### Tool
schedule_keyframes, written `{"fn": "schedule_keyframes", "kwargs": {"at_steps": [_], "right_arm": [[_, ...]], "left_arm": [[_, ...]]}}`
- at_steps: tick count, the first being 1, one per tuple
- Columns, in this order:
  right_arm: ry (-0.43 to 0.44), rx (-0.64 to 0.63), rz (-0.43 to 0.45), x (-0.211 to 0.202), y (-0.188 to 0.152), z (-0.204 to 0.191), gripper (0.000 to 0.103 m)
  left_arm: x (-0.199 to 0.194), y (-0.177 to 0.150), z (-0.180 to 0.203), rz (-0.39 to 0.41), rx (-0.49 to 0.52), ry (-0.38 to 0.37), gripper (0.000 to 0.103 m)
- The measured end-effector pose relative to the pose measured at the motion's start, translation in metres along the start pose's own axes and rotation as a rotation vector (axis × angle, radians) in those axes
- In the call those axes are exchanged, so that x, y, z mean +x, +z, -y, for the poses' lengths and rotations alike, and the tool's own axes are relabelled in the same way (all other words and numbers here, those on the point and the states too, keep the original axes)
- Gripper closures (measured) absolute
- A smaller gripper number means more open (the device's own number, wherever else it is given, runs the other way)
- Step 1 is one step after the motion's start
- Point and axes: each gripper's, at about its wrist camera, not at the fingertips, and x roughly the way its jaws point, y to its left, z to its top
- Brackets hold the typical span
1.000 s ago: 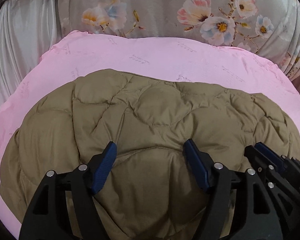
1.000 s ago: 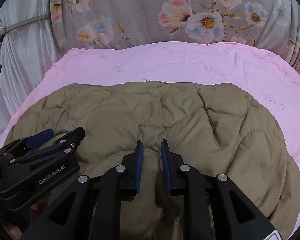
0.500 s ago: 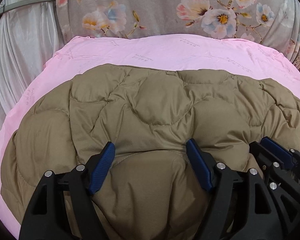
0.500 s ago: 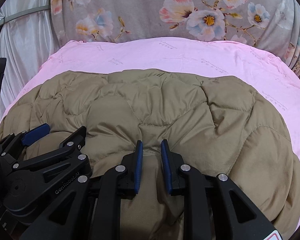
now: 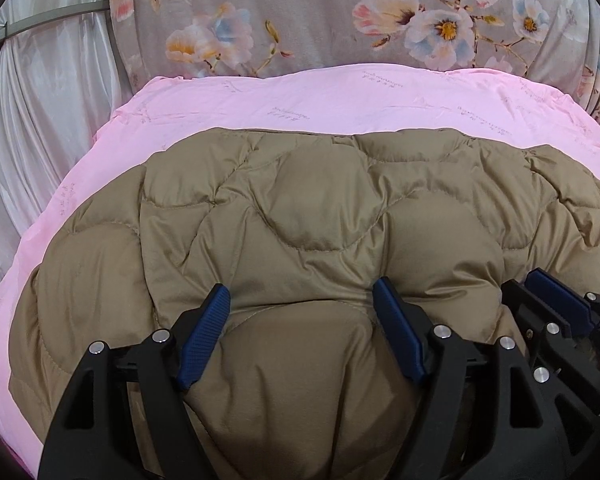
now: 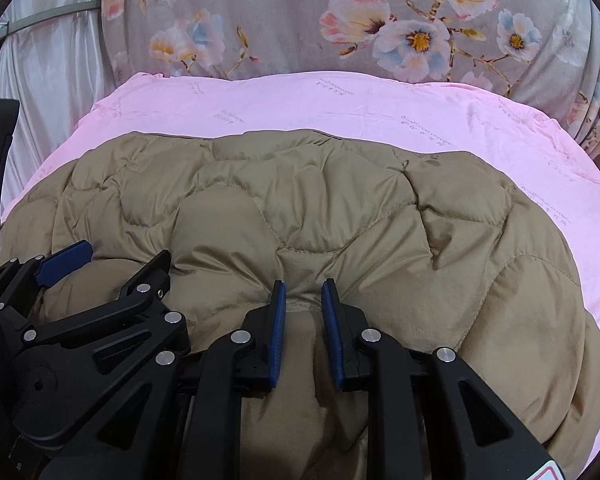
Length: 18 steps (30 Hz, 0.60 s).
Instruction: Fold large clothes
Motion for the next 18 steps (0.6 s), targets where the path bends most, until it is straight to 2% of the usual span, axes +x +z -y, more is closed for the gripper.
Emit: {"fn": "schedule_keyframes", "kwargs": {"at_steps": [7, 10, 14, 16, 18], "right_arm": [[0.009, 0.011, -0.003, 0.001, 0.000, -0.001, 0.082], [0.035, 0.027, -0.005, 0.001, 0.001, 0.003, 0.082], [0.084, 0.074, -0.027, -0.007, 0.009, 0.013, 0.082], [0.119, 0.104, -0.016, -0.017, 0.019, 0.013, 0.082], [0.148, 0.106, -0.012, -0.022, 0.031, 0.008, 0.082]], "left_arm": [[0.002, 0.001, 0.000, 0.001, 0.001, 0.007, 0.031], [-0.003, 0.001, -0.012, 0.005, -0.052, -0.060, 0.030], [-0.037, -0.005, -0.059, -0.029, -0.215, -0.202, 0.029], [-0.060, -0.011, -0.090, -0.022, -0.282, -0.218, 0.021], [-0.077, -0.019, -0.121, -0.011, -0.336, -0.201, 0.017]]}}
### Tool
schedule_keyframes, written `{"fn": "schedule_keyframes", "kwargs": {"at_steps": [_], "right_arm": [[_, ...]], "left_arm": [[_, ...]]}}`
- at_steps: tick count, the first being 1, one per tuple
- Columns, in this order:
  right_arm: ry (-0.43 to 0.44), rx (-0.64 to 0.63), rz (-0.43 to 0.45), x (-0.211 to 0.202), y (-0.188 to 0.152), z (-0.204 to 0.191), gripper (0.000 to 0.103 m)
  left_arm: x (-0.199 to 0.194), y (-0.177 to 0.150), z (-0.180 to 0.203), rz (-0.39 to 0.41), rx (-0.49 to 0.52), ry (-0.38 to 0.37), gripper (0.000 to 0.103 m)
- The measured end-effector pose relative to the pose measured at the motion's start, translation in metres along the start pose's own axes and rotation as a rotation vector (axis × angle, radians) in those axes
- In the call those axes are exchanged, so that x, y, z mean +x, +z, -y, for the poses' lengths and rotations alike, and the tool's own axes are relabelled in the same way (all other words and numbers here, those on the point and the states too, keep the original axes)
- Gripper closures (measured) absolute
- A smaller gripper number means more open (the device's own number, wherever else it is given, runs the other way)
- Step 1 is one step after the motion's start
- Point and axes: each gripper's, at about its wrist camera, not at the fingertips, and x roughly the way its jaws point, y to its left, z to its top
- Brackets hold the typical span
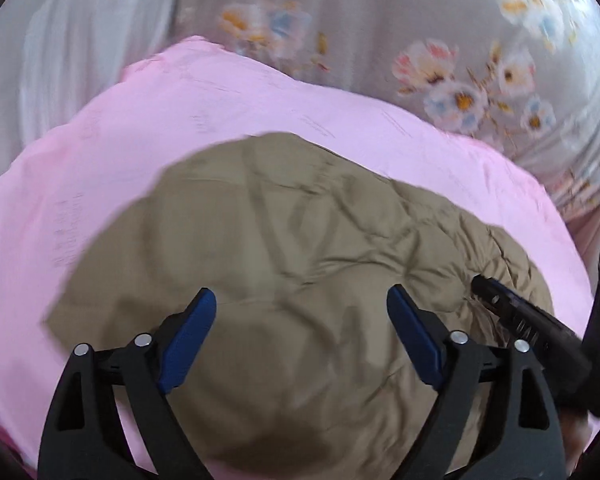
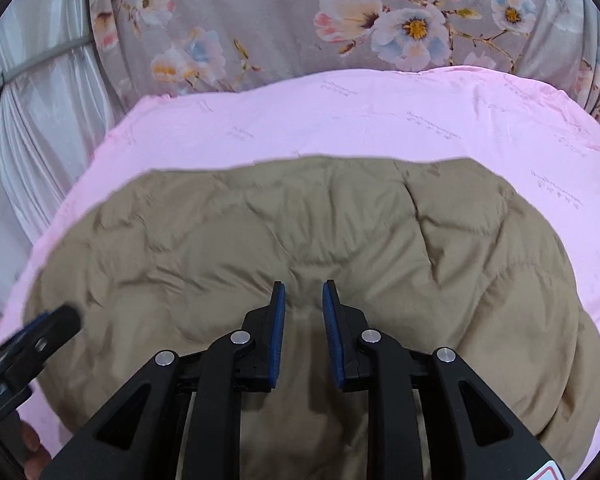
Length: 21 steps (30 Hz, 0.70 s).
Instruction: Fold large clothes
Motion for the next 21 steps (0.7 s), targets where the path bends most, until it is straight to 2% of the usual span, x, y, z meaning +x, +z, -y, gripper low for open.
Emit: {"fn": "schedule_keyframes", "kwargs": {"at_steps": [2, 4, 7, 11, 13, 14, 17, 21], "right_arm": [[0.013, -0.022, -0.005, 0.003, 0.010, -0.012, 0.082], [0.016, -0.050, -0.026, 0.014, 0.014, -0.022, 0.082], [0.011, -0.038, -0.063, 0.035, 0.014, -0.025, 0.082], [0.038, 0.011, -0.075, 0.048, 0.010, -0.017, 0.082], [0.056, 0.027, -0.076, 0.050, 0.007, -0.013, 0.083], [0.064, 0.031, -0.075, 0.050, 0.006, -0.012, 0.083], [0.076, 0.037, -0.066, 0.052, 0.005, -0.010, 0.083], [0.060, 0.019, -0.048, 0.054, 0.002, -0.013, 0.083]], "left_arm": [[-0.016, 0.000, -0.030, 0.001, -0.057, 0.034, 0.015], [-0.020, -0.003, -0.062, -0.045, -0.141, 0.061, 0.015], [-0.014, -0.011, -0.091, -0.097, -0.250, 0.027, 0.015], [-0.002, -0.016, -0.098, -0.121, -0.292, -0.010, 0.012], [0.006, -0.019, -0.100, -0.136, -0.308, -0.004, 0.011], [0.009, -0.020, -0.104, -0.146, -0.338, 0.015, 0.011], [0.003, -0.024, -0.120, -0.129, -0.430, 0.003, 0.011], [0.007, -0.024, -0.123, -0.135, -0.422, 0.010, 0.011]]}}
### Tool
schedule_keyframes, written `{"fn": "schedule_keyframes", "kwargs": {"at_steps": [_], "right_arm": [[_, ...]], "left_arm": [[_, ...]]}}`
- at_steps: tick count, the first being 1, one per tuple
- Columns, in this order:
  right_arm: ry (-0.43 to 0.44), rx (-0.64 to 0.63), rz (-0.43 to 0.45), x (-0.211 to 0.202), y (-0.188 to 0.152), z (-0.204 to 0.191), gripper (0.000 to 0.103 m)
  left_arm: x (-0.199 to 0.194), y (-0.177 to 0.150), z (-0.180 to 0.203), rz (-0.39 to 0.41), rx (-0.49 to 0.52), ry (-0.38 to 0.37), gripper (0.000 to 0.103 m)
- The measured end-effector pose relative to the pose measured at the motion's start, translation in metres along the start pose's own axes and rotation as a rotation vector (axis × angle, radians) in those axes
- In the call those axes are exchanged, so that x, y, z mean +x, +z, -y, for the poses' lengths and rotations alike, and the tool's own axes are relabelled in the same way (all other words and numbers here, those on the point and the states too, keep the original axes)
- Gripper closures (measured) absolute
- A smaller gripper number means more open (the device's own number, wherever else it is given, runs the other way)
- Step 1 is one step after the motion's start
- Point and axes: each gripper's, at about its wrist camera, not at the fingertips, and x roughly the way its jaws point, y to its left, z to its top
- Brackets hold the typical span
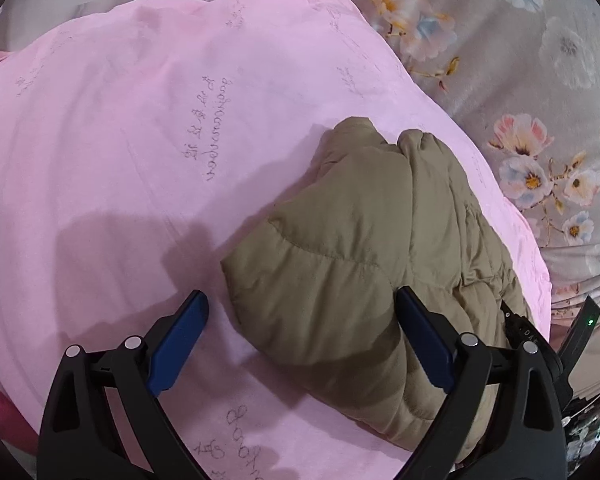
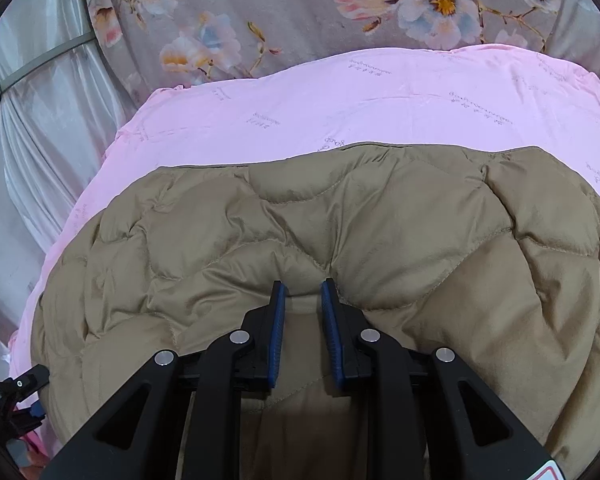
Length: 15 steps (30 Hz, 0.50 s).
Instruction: Fold large clothes
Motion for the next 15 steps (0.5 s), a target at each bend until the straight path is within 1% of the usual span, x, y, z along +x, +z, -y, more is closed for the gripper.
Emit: {"fn": "schedule_keyframes", "kwargs": {"at_steps": [1, 3, 6, 8, 10, 11, 12, 13, 14, 15], "right_arm": [[-0.006, -0.005, 0.004, 0.000, -0.001, -0.001, 0.083], [-0.010, -0.011, 0.007, 0.000, -0.001, -0.001, 0.083], [-0.002, -0.005, 0.009, 0.000, 0.000, 0.000, 0.083], [-0.003, -0.006, 0.011, 0.000, -0.001, 0.000, 0.083], [-0.008, -0.009, 0.009, 0.000, -0.001, 0.000, 0.083], [-0.010, -0.009, 0.008, 0.001, 0.000, 0.000, 0.083], [-0.012, -0.008, 0.008, 0.001, 0.000, -0.001, 0.083], [-0.017, -0.009, 0.007, 0.001, 0.000, -0.002, 0.083], [-0.024, -0.012, 0.006, 0.000, 0.000, -0.003, 0.083], [-0.034, -0.016, 0.005, 0.000, 0.000, -0.006, 0.083]], "left_arm": [[0.002, 0.000, 0.003, 0.004, 0.010, 0.007, 0.010], [0.009, 0.000, 0.007, 0.008, 0.019, 0.009, 0.005], [0.020, 0.005, 0.016, 0.026, 0.029, 0.020, 0.005], [0.023, 0.007, 0.021, 0.018, 0.019, -0.007, 0.007], [0.020, 0.012, 0.028, 0.008, 0.014, -0.067, 0.031], [0.017, 0.015, 0.033, 0.006, 0.021, -0.074, 0.040], [0.010, 0.017, 0.036, 0.019, 0.030, -0.081, 0.054], [0.004, 0.019, 0.040, 0.031, 0.044, -0.097, 0.061], [-0.006, 0.021, 0.046, 0.046, 0.069, -0.124, 0.072], [-0.017, 0.024, 0.053, 0.059, 0.090, -0.155, 0.079]]}}
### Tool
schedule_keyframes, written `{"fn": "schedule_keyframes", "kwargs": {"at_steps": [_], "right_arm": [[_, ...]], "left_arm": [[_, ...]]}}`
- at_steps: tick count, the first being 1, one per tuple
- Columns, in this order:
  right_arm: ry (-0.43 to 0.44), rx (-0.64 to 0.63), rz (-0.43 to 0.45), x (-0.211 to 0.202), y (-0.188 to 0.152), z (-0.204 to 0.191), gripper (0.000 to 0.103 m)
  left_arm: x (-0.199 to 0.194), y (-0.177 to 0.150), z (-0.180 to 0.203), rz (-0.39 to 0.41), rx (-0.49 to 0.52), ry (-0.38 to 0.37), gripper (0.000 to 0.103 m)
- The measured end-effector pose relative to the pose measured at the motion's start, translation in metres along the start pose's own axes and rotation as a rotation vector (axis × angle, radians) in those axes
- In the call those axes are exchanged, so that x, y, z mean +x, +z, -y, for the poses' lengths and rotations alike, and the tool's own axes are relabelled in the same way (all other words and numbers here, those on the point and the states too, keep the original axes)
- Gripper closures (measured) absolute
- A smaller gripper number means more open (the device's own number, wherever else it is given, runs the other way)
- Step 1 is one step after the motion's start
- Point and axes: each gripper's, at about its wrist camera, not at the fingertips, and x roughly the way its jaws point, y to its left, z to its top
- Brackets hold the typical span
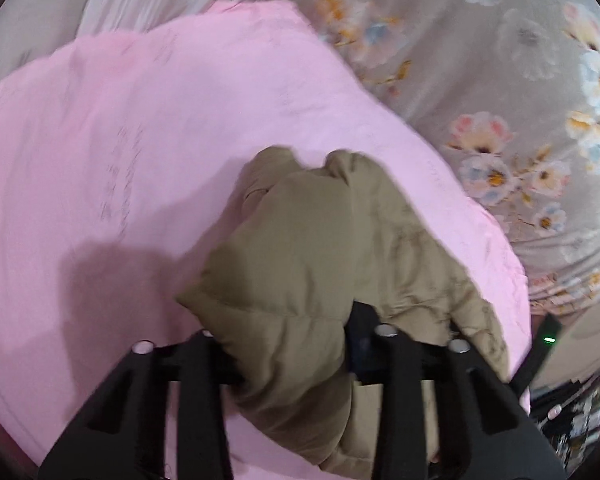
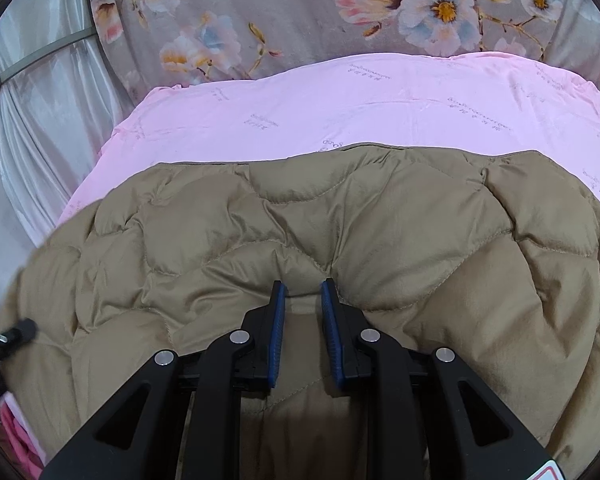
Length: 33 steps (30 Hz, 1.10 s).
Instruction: Fold large clothes
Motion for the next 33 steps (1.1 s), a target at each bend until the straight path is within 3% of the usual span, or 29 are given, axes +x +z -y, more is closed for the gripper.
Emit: {"fn": "schedule_keyframes", "kwargs": {"at_steps": [3, 8, 12, 16, 19, 21, 24, 29, 33], "right_arm": [[-0.032, 0.007, -0.017, 0.000, 0.003, -0.007, 0.083], [-0.020, 0.031, -0.051, 0.003, 0.008, -0.023, 0.082], [-0.046, -0.028, -0.116, -0.007, 0.017, -0.037, 0.083], [0.148, 0.045, -0.173, -0.069, 0.004, -0.008, 0.084], [0.201, 0.019, -0.268, -0.090, -0.024, -0.001, 0.086], [0.258, 0.005, -0.331, -0.087, -0.042, -0.007, 0.091], [0.284, -0.007, -0.349, -0.071, -0.057, -0.018, 0.094], [0.490, 0.139, -0.362, -0.038, -0.063, -0.006, 0.097], [0.529, 0.208, -0.338, -0.057, -0.066, 0.022, 0.098]], "left_arm": [[-0.030, 0.009, 0.031, 0.047, 0.083, -0.094, 0.086], [-0.066, 0.011, 0.101, 0.128, 0.265, -0.193, 0.089], [-0.065, 0.009, 0.141, 0.145, 0.360, -0.187, 0.089], [-0.067, 0.014, 0.151, 0.147, 0.388, -0.185, 0.089], [-0.068, 0.015, 0.154, 0.145, 0.398, -0.179, 0.089], [-0.068, 0.012, 0.159, 0.145, 0.405, -0.178, 0.089], [-0.068, 0.000, 0.175, 0.116, 0.443, -0.199, 0.089], [-0.063, -0.037, 0.221, 0.070, 0.576, -0.238, 0.089], [-0.047, -0.067, 0.256, 0.006, 0.662, -0.273, 0.090]]}}
